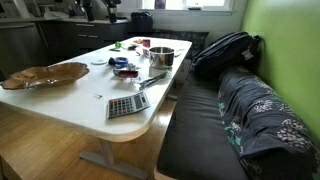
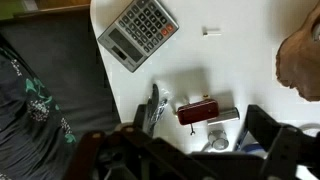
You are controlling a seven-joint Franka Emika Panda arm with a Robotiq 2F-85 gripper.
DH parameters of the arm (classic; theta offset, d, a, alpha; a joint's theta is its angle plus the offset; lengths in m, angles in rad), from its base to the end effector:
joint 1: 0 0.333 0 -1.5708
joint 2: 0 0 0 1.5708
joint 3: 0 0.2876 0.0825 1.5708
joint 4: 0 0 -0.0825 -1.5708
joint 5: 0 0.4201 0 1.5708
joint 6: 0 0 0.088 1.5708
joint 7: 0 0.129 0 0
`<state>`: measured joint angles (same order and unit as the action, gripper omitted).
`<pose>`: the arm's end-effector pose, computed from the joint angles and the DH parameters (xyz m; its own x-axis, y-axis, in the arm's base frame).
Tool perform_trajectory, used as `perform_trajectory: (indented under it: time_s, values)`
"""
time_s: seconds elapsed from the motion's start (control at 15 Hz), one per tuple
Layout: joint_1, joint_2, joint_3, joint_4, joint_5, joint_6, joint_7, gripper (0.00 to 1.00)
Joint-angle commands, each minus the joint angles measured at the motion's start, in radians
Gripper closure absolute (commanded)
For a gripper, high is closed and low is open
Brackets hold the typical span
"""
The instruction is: Put the toy cart on the tray
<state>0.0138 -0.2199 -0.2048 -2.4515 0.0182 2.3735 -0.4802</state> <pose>0.4968 -0.0926 0.3215 0.9506 0.2729 0.1479 0.2743 -0.9616 0.0109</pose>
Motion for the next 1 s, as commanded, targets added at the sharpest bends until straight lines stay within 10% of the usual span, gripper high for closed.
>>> perform_trajectory:
  time_s: [0.0, 0.27, 0.93]
  values:
    - [-0.019, 0.0, 0.02, 0.001, 0.005, -0.002, -0.003, 0.0]
    - [0.005, 0.001, 0.02, -0.009, 0.066, -0.031, -0.034, 0.0]
    - [0.032, 0.356, 0.221, 0.001, 0.072, 0.345, 0.657, 0.0]
